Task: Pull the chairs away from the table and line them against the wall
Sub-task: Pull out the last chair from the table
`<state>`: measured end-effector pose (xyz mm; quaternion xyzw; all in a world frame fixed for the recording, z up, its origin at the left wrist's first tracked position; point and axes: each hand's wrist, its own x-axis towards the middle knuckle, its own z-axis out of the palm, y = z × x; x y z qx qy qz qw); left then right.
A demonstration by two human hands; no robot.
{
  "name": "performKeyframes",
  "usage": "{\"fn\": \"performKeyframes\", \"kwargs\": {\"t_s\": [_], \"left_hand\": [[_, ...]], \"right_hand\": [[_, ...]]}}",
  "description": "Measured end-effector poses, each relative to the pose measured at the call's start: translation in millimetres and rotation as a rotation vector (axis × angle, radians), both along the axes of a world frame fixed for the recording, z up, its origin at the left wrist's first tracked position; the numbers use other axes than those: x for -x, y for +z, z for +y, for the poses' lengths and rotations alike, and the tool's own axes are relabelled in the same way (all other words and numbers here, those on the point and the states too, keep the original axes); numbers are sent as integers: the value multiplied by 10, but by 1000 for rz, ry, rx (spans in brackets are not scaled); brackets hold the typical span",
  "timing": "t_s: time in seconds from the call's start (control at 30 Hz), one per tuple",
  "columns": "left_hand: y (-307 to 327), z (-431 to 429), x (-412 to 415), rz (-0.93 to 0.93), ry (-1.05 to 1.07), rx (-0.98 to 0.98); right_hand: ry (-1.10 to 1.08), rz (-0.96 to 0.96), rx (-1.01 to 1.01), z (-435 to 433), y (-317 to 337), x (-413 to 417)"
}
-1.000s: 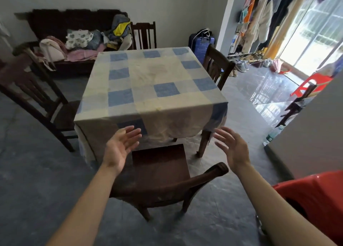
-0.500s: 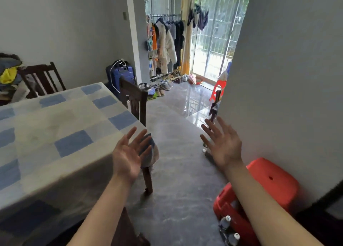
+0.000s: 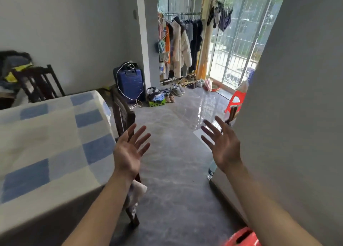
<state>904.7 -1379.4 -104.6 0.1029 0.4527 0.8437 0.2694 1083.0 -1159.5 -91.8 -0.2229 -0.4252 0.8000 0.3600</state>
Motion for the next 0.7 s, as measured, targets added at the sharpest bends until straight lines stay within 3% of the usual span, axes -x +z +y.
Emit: {"fn": "performKeyframes", "kwargs": {"t_s": [0.23, 0.43, 0.7], "left_hand": [[-384, 672, 1242, 26, 259, 75], [-649, 1139, 2596, -46, 428, 75], [-698, 1282, 3860, -76, 668, 114]], "right_hand": [[140, -67, -41, 1044, -204, 1543], [295, -127, -112, 1715, -255, 3402], [571, -169, -160, 2086, -274, 5828]]}}
